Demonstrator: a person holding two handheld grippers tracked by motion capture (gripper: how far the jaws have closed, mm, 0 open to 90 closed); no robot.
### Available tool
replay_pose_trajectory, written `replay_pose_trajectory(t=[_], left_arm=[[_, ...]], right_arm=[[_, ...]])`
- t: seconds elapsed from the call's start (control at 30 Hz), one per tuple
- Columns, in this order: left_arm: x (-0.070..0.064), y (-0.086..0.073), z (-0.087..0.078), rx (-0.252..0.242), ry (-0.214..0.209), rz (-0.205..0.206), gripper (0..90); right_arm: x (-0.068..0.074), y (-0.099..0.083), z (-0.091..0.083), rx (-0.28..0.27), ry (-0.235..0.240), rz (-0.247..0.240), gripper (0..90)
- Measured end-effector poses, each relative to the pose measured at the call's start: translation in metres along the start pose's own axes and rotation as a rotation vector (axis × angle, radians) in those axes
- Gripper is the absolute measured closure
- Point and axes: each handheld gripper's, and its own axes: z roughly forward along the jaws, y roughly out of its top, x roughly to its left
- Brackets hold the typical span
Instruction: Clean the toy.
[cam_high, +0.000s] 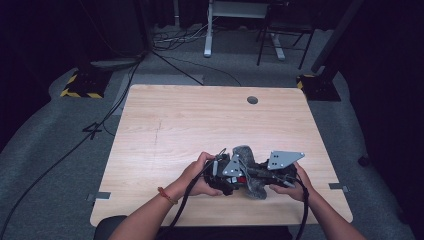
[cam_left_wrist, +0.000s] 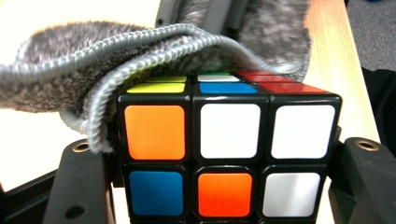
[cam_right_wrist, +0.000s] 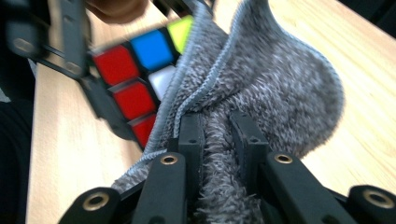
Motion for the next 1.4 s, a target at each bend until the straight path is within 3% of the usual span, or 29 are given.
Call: replay_pose_trajectory(t=[0.07, 0.17, 0.27, 0.33, 0.47, 0.63, 0.73, 0.83, 0.97, 1.03, 1.17, 1.23, 1.4], left_arm=[[0.001, -0.001, 0.003, 0.001, 0.004, -0.01, 33.4], [0.0, -0.001, 0.009, 0.019, 0.0, -0.007, 33.4], [-0.003, 0.001, 0.015, 0.036, -0.004, 0.007, 33.4], [-0.004, 0.001, 0.016, 0.032, -0.006, 0.001, 33.4], [-0.003, 0.001, 0.011, 0.004, -0.007, 0.004, 33.4], [-0.001, 0.001, 0.001, -0.02, 0.007, 0.005, 33.4], [0.003, 0.0, -0.006, -0.067, 0.018, -0.006, 33.4], [0.005, 0.0, -0.013, -0.109, 0.035, -0.013, 33.4], [0.006, -0.002, -0.012, -0.081, 0.053, -0.009, 33.4], [0.008, -0.004, -0.011, -0.091, 0.031, -0.022, 33.4], [0.009, -0.006, -0.008, -0.103, 0.027, -0.026, 33.1], [0.01, -0.008, -0.005, -0.09, 0.03, -0.039, 33.0], [0.009, -0.009, -0.002, -0.083, 0.022, -0.024, 33.0]], right_arm=[[0.005, 0.004, -0.001, -0.02, 0.026, -0.006, 76.3], [0.013, 0.011, -0.002, -0.038, 0.024, -0.032, 76.3], [0.016, 0.014, -0.003, -0.087, 0.061, -0.016, 76.4], [0.018, 0.016, -0.002, -0.077, 0.034, -0.038, 76.4], [0.011, 0.013, -0.001, -0.042, -0.028, -0.019, 76.6], [-0.005, -0.001, 0.002, 0.005, -0.039, 0.052, 76.7], [-0.011, -0.005, 0.004, 0.031, -0.043, 0.064, 76.8], [-0.012, -0.008, 0.008, 0.043, -0.021, 0.076, 76.8], [-0.008, -0.005, 0.008, -0.001, 0.017, 0.082, 77.2], [-0.007, -0.006, 0.008, 0.0, 0.014, 0.078, 77.3], [-0.012, -0.011, 0.008, -0.035, 0.073, 0.125, 77.4], [-0.015, -0.011, 0.006, -0.08, 0.098, 0.156, 77.4], [-0.008, -0.006, 0.003, -0.095, 0.088, 0.122, 77.4]])
